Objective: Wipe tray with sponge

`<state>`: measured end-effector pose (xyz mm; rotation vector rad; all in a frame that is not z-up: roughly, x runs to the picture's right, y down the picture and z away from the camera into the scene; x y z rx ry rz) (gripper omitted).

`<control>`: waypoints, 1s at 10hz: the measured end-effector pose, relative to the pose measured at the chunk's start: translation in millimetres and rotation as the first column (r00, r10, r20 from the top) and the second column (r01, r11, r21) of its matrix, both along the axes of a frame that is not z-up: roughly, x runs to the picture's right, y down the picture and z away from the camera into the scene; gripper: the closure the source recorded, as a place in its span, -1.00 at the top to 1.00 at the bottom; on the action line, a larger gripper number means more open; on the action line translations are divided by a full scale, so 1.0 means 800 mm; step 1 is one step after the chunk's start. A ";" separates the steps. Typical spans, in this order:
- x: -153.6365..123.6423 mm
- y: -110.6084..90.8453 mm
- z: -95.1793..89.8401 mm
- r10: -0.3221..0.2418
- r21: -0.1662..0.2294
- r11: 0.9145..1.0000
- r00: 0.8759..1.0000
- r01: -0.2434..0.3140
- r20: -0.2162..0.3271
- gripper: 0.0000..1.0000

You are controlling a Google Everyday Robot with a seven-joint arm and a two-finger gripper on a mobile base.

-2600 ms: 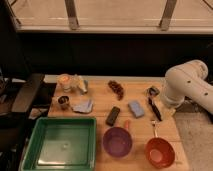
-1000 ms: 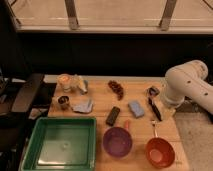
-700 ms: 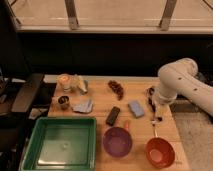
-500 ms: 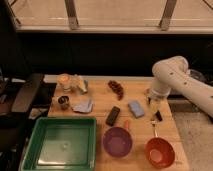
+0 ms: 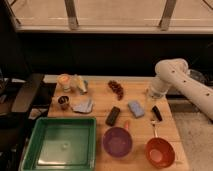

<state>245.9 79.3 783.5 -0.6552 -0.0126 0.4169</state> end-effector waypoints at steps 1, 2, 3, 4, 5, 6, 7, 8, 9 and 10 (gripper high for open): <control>0.000 0.000 0.000 0.000 0.000 1.000 1.000 0.000 0.000 0.30; 0.001 0.000 0.000 0.000 0.000 1.000 1.000 0.000 -0.003 0.30; 0.002 0.003 0.001 -0.008 -0.003 1.000 1.000 0.008 -0.013 0.30; 0.000 0.005 0.005 -0.011 -0.003 1.000 1.000 0.011 -0.017 0.30; -0.004 0.013 0.018 -0.005 -0.007 1.000 1.000 0.005 -0.018 0.30; -0.002 0.024 0.037 0.005 -0.013 1.000 1.000 -0.006 -0.028 0.30; -0.003 0.031 0.052 0.015 -0.014 1.000 0.999 -0.015 -0.038 0.30; -0.004 0.032 0.062 0.021 -0.012 1.000 0.999 -0.022 -0.047 0.30; -0.002 0.032 0.071 0.038 -0.010 0.999 0.998 -0.038 -0.059 0.30; 0.003 0.033 0.077 0.054 -0.010 0.998 0.996 -0.055 -0.068 0.30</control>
